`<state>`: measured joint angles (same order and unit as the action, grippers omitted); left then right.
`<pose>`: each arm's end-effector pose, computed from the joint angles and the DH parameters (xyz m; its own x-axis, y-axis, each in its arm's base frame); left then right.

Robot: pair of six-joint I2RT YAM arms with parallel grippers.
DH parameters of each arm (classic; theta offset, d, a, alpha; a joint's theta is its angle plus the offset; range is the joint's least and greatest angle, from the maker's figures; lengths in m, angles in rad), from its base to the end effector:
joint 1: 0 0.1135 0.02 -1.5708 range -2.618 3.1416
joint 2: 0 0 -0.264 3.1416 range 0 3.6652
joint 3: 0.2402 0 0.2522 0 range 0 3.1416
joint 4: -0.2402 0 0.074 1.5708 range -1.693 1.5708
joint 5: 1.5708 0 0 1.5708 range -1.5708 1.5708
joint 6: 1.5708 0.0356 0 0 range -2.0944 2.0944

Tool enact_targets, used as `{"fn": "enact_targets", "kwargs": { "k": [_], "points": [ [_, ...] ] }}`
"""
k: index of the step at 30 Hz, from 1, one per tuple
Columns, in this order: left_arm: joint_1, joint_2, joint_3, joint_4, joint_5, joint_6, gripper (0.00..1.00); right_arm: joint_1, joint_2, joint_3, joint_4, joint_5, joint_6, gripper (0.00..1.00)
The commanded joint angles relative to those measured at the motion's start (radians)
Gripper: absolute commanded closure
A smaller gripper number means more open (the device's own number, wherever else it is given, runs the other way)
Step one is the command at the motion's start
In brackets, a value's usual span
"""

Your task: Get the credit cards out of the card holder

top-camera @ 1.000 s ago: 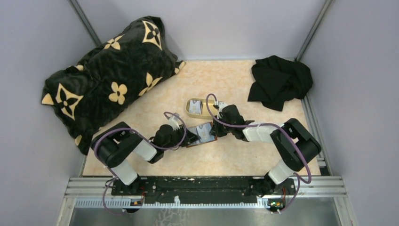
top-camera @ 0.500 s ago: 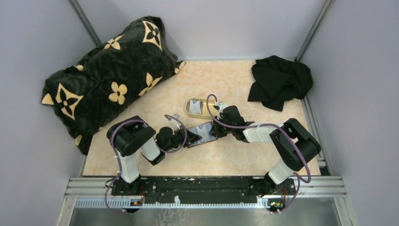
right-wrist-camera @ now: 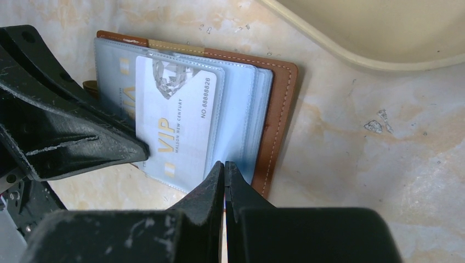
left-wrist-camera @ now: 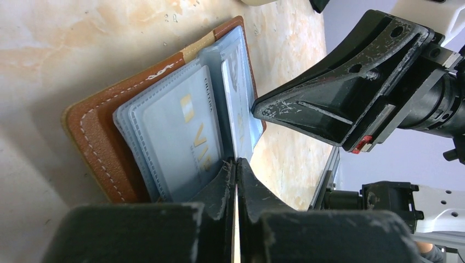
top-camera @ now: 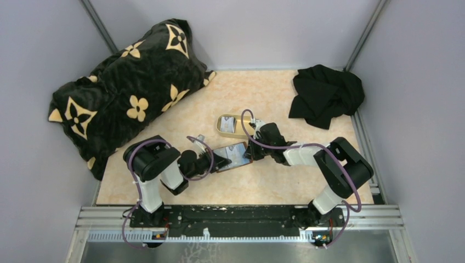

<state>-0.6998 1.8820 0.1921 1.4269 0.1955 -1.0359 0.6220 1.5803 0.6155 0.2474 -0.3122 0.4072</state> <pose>0.1764 -0.1576 0.0861 -0.7684 -0.4563 -0.4488 0.2241 0.4650 -0.8565 0.2315 0.1794 0.1394 -0.7847 -0.0988 -0.6119 -0.4703 0.7381 0.4838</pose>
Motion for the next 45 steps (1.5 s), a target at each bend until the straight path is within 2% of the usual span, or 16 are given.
{"fn": "enact_targets", "kwargs": {
  "k": [1,15,21,25,31,32,34,37,45],
  "points": [
    [0.016,-0.008,-0.029,0.091,0.007,-0.003,0.94,-0.019,0.019,-0.012,-0.004,0.013,-0.005,1.0],
    [0.046,-0.061,-0.09,0.09,0.011,0.001,0.91,-0.025,0.041,-0.017,0.009,0.013,-0.002,1.0],
    [0.057,-0.068,-0.112,0.084,0.015,0.004,0.84,-0.025,0.049,-0.02,0.018,0.004,-0.001,1.0],
    [0.061,-0.028,-0.118,0.14,0.023,-0.01,0.99,-0.025,0.051,-0.02,0.018,0.005,0.001,1.0],
    [0.078,0.018,-0.127,0.209,0.054,-0.027,1.0,-0.025,0.053,-0.023,0.021,0.001,0.002,1.0],
    [0.079,0.021,-0.124,0.207,0.058,-0.028,0.98,-0.026,0.053,-0.023,0.022,0.001,0.002,1.0],
    [0.079,0.023,-0.123,0.205,0.049,-0.034,0.76,-0.025,0.053,-0.022,0.022,0.001,0.002,1.0],
    [0.079,0.023,-0.111,0.185,0.042,-0.028,0.53,-0.025,0.055,-0.022,0.023,-0.001,0.002,1.0],
    [0.077,0.055,-0.048,0.181,0.052,-0.022,0.54,-0.025,0.061,-0.023,0.026,-0.007,0.004,1.0]
  ]
}}
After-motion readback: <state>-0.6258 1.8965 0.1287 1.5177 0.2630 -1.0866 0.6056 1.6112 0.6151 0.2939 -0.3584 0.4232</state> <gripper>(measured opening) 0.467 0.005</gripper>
